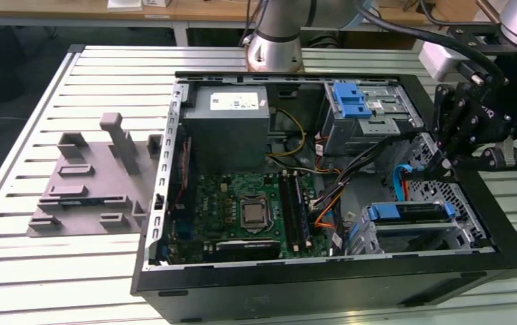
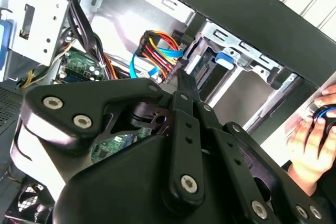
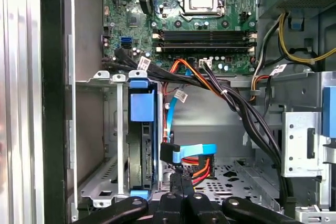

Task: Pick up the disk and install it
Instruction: 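Insert the first disk wire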

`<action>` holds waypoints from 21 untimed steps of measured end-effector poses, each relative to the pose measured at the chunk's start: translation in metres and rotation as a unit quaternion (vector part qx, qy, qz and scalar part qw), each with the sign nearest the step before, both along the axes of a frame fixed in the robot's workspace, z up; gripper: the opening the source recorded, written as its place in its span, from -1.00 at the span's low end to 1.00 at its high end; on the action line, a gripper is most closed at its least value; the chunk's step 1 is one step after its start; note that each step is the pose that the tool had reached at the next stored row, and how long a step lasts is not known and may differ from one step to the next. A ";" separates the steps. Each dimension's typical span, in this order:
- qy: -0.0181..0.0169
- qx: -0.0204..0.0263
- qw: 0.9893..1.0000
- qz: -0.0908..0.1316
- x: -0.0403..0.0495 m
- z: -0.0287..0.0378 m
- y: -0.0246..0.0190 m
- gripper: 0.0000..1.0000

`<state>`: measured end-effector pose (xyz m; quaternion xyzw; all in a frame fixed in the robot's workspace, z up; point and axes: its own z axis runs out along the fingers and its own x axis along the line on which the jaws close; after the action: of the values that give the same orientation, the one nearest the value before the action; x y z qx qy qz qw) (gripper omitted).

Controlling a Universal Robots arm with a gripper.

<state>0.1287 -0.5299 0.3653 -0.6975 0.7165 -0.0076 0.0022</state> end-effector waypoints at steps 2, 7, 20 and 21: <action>0.000 0.000 1.000 0.000 0.0000 0.0000 0.0001 -0.77; 0.000 -0.005 1.000 0.000 0.0000 0.0000 0.0032 -0.53; -0.001 -0.027 1.000 0.000 -0.0019 -0.0021 0.0145 -0.53; -0.001 -0.027 1.000 0.000 -0.0020 -0.0028 0.0146 -0.53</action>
<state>0.1267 -0.5153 0.3625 -0.6973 0.7161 -0.0280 -0.0162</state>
